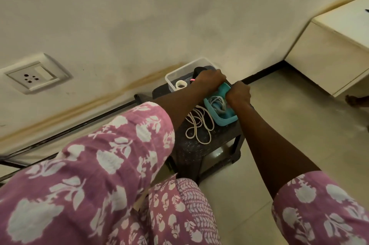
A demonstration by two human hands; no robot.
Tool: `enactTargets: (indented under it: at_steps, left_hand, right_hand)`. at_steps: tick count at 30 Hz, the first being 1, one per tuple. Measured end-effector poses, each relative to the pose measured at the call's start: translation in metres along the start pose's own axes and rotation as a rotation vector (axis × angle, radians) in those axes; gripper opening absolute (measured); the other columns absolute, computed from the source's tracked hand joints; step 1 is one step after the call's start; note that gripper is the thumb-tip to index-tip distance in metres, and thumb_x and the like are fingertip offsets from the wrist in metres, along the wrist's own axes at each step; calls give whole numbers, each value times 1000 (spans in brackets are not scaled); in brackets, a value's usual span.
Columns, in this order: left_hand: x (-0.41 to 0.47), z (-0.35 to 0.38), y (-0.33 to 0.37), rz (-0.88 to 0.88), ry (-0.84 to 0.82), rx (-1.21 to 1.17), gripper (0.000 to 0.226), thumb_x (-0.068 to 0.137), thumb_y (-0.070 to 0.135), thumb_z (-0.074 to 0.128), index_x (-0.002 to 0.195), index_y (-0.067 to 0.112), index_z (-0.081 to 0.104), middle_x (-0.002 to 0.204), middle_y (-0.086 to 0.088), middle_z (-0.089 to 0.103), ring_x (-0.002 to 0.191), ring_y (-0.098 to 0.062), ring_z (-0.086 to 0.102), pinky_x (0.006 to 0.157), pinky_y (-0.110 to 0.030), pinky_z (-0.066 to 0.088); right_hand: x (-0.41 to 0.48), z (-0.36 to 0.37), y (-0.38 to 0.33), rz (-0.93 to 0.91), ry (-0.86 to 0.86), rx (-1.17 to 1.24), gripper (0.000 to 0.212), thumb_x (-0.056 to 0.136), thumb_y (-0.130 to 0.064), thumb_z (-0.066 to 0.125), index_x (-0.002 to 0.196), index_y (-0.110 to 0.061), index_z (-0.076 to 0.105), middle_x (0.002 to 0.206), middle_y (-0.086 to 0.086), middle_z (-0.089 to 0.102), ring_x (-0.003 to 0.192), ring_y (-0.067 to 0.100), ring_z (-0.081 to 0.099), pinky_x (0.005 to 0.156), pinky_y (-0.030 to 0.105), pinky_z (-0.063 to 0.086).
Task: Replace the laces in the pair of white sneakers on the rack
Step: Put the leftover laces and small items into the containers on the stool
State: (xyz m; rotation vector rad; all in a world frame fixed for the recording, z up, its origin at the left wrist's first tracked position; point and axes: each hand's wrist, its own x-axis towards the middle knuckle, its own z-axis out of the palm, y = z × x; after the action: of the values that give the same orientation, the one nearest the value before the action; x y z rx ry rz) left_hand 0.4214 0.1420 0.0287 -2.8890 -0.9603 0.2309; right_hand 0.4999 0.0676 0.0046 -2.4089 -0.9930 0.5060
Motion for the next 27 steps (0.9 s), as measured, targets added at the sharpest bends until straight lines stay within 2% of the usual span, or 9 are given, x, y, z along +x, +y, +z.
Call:
enactTargets:
  at_steps: [3,5,8,10,12,15,19,25,27]
  left_hand:
    - [-14,-6,-12,-46,130,-16,32,95,28,51,119,9,60,117,-16,61,107,-34,60,82,-41,48]
    - [-28,-3,-19,-62,227,-78,34,98,32,45,112,8,63,110,-15,64,100,-33,62,75,-39,47]
    - [-57,13,-29,-78,357,-173,38,99,35,39,101,6,63,98,-14,68,87,-31,65,63,-32,38]
    - [-78,29,-34,-73,415,-243,36,98,34,41,99,6,64,93,-13,69,81,-29,65,62,-28,36]
    - [-94,46,-36,-100,388,-282,34,98,34,42,102,8,63,93,-12,69,79,-26,65,64,-28,42]
    - [-109,72,-34,-176,231,-342,33,98,36,40,103,11,62,93,-10,68,76,-19,61,67,-28,46]
    - [-118,98,-20,-237,-8,-417,34,97,37,44,111,11,60,103,-12,65,91,-22,61,82,-37,52]
    - [-124,110,-1,-371,16,-566,32,91,38,54,112,15,59,112,-10,63,102,-25,60,86,-39,50]
    - [-124,110,1,-403,24,-599,34,91,37,54,116,14,56,115,-10,62,104,-25,59,88,-39,50]
  right_hand:
    - [-10,-4,-11,-97,138,74,20,91,-6,52,104,5,63,105,23,64,97,36,62,71,31,45]
    - [-24,0,-19,-217,207,95,22,94,-10,51,106,3,65,104,20,66,95,31,64,80,34,52]
    - [-47,13,-26,-393,279,73,20,97,-13,49,104,-1,64,103,15,67,95,24,65,86,33,51]
    - [-57,26,-24,-500,296,15,22,99,-15,44,107,-4,62,105,13,66,96,22,63,85,29,47]
    - [-64,39,-20,-533,249,-51,24,100,-15,42,109,-4,61,105,13,65,95,23,63,84,30,48]
    - [-73,61,-11,-442,100,-151,24,98,-13,43,106,-3,63,102,14,66,95,23,63,81,31,49]
    - [-88,80,2,-225,-45,-246,22,95,-10,47,110,-3,62,109,15,63,101,27,62,80,34,51]
    - [-99,93,7,-159,-40,-273,25,95,-11,50,119,-5,54,116,13,57,104,25,60,83,34,52]
    - [-98,92,6,-110,-58,-253,23,95,-11,50,116,-5,55,115,13,58,104,25,60,83,35,52]
